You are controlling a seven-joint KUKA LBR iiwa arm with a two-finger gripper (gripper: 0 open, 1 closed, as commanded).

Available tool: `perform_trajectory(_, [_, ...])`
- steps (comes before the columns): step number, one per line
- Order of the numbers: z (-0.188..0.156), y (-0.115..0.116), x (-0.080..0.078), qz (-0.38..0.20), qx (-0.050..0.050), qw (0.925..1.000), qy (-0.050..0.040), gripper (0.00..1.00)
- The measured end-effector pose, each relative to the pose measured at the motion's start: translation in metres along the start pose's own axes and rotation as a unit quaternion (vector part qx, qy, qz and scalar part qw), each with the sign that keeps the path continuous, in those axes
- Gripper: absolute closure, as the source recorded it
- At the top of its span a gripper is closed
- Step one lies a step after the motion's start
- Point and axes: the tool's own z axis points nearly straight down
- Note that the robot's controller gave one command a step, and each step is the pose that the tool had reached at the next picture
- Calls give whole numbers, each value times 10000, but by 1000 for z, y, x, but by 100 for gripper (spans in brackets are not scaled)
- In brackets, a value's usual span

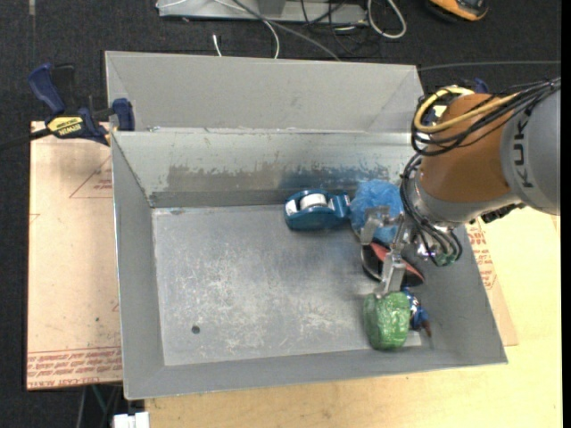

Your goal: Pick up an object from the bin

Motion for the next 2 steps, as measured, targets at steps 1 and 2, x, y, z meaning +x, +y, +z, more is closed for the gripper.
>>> perform_trajectory(1, [-4, 0, -2, -14, 5, 10000, -31, 0])
perform_trajectory(2, [64, -67, 12, 2426, -22, 9701, 2, 0])
